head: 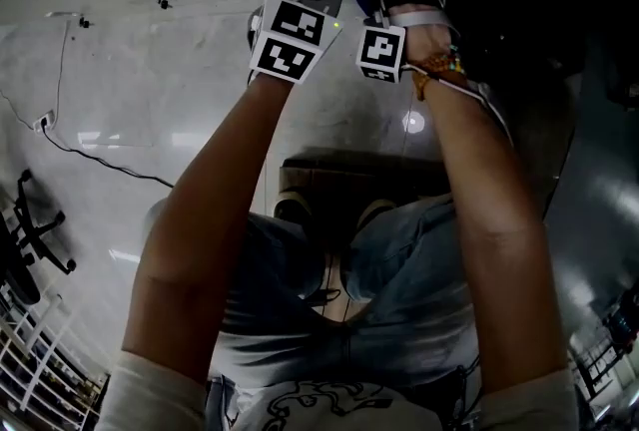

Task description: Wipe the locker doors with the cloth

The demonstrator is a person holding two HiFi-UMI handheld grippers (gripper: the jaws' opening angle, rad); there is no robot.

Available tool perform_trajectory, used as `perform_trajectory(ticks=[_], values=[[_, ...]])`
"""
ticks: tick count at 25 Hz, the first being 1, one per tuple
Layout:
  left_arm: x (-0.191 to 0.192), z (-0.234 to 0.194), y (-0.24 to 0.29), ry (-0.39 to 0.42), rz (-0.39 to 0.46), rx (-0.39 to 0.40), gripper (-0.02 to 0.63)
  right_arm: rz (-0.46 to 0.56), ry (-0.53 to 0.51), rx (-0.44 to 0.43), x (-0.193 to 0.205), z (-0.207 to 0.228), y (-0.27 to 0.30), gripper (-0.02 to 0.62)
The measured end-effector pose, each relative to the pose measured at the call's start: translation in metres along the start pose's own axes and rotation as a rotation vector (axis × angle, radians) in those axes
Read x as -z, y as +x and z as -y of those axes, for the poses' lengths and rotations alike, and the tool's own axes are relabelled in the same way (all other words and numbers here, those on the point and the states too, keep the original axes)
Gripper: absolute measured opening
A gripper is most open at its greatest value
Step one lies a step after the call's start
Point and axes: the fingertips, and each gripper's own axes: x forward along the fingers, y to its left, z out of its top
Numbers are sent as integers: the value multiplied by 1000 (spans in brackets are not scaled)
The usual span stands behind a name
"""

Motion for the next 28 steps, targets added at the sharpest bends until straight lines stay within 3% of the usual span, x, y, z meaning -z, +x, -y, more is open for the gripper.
perform_trajectory(ticks=[2, 5, 9, 13, 17, 19, 24, 26, 28], values=[[-30, -16, -14, -11, 38, -25, 2, 7, 61, 54, 14, 39, -24, 45], [-66, -32, -43, -105, 87, -76, 2, 22, 193, 118, 37, 85, -70, 46], [-82, -29, -73, -206, 67, -94, 2, 48, 416, 177, 62, 126, -129, 46], [-87, -22, -75, -206, 9, -103, 2, 48, 564, 177, 66, 135, -138, 46], [-119, -34, -76, -163, 91, -125, 2, 99, 704, 162, 68, 147, -137, 46], [-132, -42, -88, -162, 147, -152, 2, 201, 890, 131, 63, 158, -157, 46], [-155, -41, -114, -171, 210, -178, 2, 596, 1480, 52, 54, 189, -238, 46], [-161, -32, -122, -205, 213, -157, 2, 703, 1583, 39, 51, 196, -261, 46], [-170, -23, -131, -240, 217, -130, 2, 796, 1590, 44, 46, 207, -283, 46]])
